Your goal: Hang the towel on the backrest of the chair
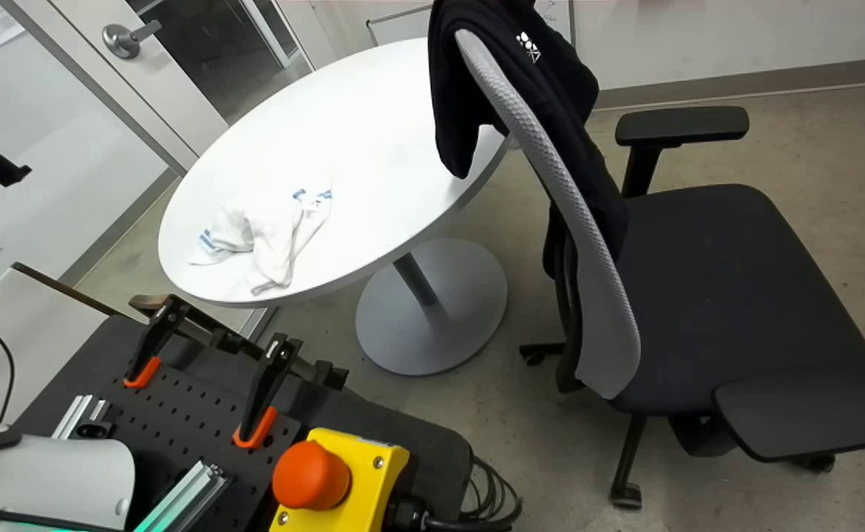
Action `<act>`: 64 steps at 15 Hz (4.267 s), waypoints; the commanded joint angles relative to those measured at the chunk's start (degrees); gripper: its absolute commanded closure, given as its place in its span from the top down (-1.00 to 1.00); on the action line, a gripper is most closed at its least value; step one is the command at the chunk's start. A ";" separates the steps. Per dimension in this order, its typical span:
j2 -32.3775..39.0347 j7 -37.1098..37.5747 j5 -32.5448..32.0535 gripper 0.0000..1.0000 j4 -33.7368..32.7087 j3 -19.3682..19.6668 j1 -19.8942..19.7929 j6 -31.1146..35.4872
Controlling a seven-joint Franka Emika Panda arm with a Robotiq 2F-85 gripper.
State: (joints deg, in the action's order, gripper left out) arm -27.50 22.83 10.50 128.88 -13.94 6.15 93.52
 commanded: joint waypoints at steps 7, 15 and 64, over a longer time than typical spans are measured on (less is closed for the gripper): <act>5.78 -6.10 -11.25 1.00 0.05 -2.61 1.48 -1.95; 15.03 -8.81 -25.89 1.00 7.15 -4.98 5.13 8.73; 66.58 -24.63 -44.88 0.92 -4.49 6.23 9.27 53.84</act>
State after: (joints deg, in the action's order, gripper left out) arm 36.94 1.33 -36.75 127.45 -8.15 13.69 149.45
